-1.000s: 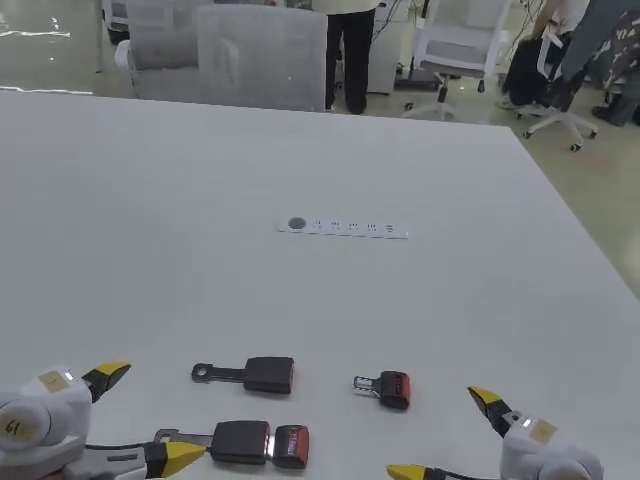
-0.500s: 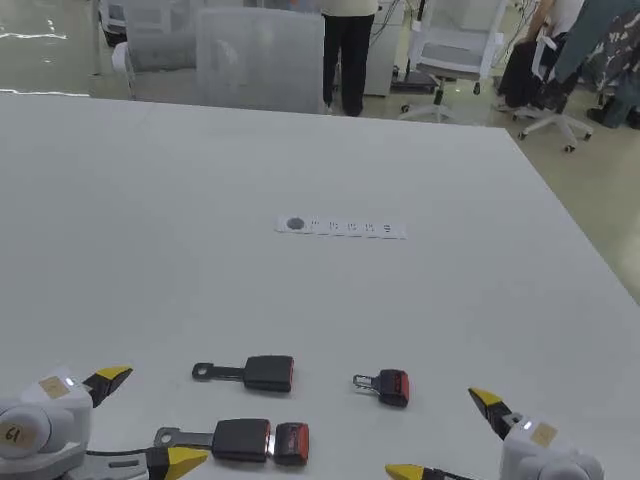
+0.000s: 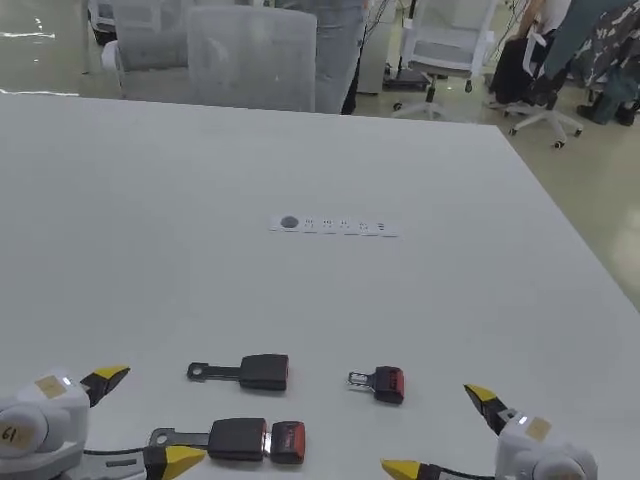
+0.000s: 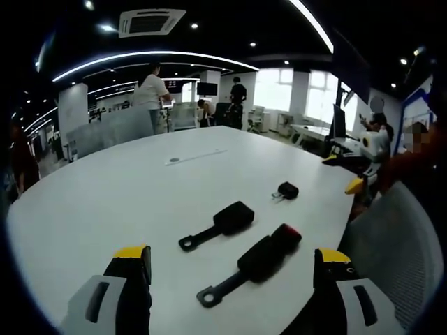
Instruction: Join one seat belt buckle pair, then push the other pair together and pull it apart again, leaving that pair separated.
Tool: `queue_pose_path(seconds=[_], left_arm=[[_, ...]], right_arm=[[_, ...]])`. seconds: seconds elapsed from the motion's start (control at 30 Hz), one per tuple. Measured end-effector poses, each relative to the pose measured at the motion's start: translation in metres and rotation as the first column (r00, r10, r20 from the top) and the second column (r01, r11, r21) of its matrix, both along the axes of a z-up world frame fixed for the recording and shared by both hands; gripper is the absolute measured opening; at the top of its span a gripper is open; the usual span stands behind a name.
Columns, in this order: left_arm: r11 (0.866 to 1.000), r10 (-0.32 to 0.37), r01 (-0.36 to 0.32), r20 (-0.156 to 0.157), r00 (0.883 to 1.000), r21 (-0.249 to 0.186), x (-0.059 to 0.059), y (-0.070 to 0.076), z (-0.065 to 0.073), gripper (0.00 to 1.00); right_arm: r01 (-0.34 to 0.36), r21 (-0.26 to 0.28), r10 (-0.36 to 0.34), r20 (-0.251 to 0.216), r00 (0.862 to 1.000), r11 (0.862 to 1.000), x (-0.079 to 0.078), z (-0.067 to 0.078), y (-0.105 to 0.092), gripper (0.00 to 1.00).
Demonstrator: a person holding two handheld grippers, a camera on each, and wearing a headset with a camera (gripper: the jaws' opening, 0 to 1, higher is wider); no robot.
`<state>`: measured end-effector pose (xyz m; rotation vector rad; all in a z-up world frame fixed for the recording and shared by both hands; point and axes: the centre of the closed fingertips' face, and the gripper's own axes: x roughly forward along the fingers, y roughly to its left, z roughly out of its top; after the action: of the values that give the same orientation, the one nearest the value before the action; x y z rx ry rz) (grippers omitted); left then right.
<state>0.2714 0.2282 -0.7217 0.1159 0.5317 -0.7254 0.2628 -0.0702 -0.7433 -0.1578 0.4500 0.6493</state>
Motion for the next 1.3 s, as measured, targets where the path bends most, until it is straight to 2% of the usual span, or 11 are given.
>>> queue_pose_path(seconds=[0.4,0.8,1.3], left_arm=[[1.000,0.000,0.000,0.000,1.000,-0.002,0.0014,0.0010,0.0005,0.98],[1.000,0.008,-0.008,0.010,1.000,-0.018,0.0025,0.0029,0.0033,0.98],[1.000,-0.002,0.002,0.014,1.000,-0.011,0.0007,0.0003,0.0047,0.98]], right_arm=[[0.010,0.004,-0.010,0.003,1.000,1.000,0.0040,0.0027,0.0004,1.00],[0.010,0.004,-0.010,-0.003,1.000,1.000,-0.0017,0.0001,0.0019,1.00],[0.013,0.005,-0.013,0.005,1.000,1.000,-0.0026,0.0045,0.0009,1.00]])
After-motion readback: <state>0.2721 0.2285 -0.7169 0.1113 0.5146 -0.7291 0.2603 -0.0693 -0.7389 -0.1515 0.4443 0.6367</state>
